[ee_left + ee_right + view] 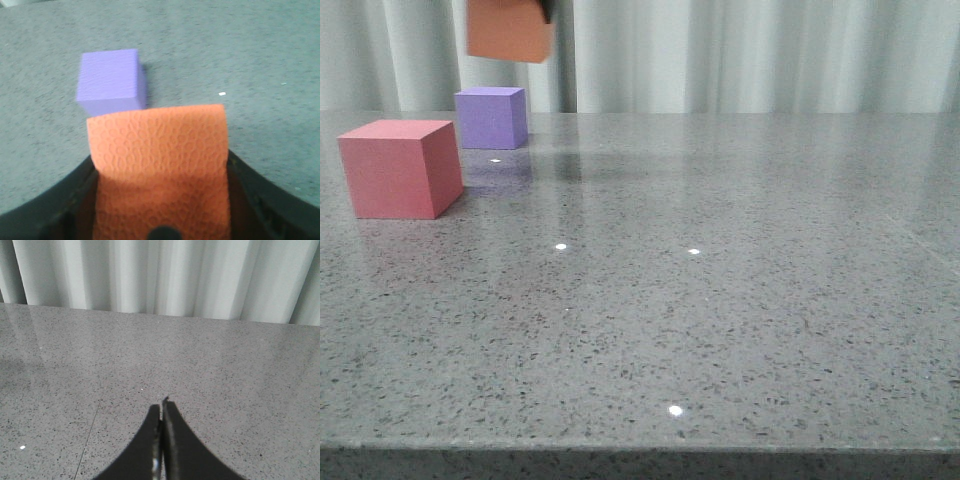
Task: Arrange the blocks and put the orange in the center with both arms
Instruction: 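Lift the orange cube and carry it toward the purple cube, then lower the orange cube between the purple and pink cubes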
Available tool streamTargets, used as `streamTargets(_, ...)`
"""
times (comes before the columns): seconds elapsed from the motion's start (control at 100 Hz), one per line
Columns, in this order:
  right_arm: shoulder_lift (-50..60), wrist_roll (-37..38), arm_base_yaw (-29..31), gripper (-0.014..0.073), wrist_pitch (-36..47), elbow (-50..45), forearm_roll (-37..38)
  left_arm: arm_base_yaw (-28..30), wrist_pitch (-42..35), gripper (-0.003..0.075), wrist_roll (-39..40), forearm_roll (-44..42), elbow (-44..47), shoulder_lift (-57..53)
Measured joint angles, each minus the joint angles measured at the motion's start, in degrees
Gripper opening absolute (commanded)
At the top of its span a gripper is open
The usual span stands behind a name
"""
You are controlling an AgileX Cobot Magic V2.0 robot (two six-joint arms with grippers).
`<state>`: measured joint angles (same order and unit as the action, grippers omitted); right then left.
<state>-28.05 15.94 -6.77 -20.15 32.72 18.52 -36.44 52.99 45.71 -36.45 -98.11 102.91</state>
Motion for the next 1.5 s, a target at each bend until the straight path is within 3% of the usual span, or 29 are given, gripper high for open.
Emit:
streamTargets(0.25,0.0,0.0,0.0,-0.0068,0.0,0.0,0.0,8.5,-11.9,0.0050,-5.5,6.5,11.0,-6.0)
streamTargets(0.53,0.0,0.0,0.0,-0.0068,0.0,0.0,0.0,11.5,-19.4,0.0050,-12.4,10.8,14.2,-5.2)
streamTargets(1.09,0.0,0.0,0.0,-0.0068,0.0,0.0,0.0,11.9,-20.8,0.0050,-12.8,6.2,14.2,2.7)
streamTargets(1.5,0.0,0.0,0.0,-0.0068,0.0,0.0,0.0,11.9,-24.4,0.0051,-12.8,10.0,14.2,3.0)
